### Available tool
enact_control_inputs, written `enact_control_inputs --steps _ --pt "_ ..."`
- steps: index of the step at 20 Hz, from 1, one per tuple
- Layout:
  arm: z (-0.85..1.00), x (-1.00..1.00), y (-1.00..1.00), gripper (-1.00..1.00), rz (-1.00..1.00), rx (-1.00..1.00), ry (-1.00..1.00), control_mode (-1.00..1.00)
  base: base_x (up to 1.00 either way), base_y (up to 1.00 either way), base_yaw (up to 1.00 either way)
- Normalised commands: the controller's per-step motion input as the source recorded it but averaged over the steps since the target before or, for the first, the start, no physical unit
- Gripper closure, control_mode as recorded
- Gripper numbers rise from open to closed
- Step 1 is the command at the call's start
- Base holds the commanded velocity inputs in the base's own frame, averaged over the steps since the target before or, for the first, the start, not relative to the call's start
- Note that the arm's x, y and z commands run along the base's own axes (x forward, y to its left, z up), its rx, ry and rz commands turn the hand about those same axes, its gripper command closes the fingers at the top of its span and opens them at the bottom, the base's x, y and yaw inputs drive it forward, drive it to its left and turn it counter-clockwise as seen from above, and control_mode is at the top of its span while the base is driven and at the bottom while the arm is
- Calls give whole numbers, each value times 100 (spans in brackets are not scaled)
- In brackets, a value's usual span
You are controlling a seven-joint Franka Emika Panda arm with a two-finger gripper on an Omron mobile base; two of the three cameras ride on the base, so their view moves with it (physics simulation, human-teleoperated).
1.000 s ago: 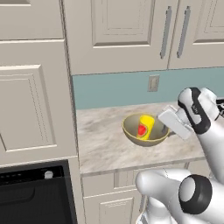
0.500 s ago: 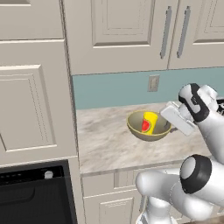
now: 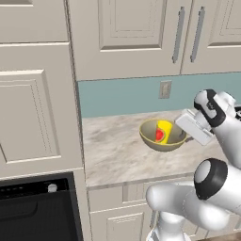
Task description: Place the cup inside the bowl on the dining table and move the bowl to any counter.
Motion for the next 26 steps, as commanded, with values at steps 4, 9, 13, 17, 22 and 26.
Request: enact_control_inputs --steps 4,9,13,17,22,26 --pt "-11 17 -14 100 0 0 0 -100 0 0 0" --pt "-3 20 -7 100 0 0 0 -100 0 0 0" --pt "0 20 -2 100 0 0 0 -100 0 0 0" --pt "-4 21 -2 100 0 0 0 -100 0 0 0" --pt "-16 6 0 100 -1 0 0 -100 0 0 0" --pt "-21 0 0 100 -2 0 0 -100 0 0 0"
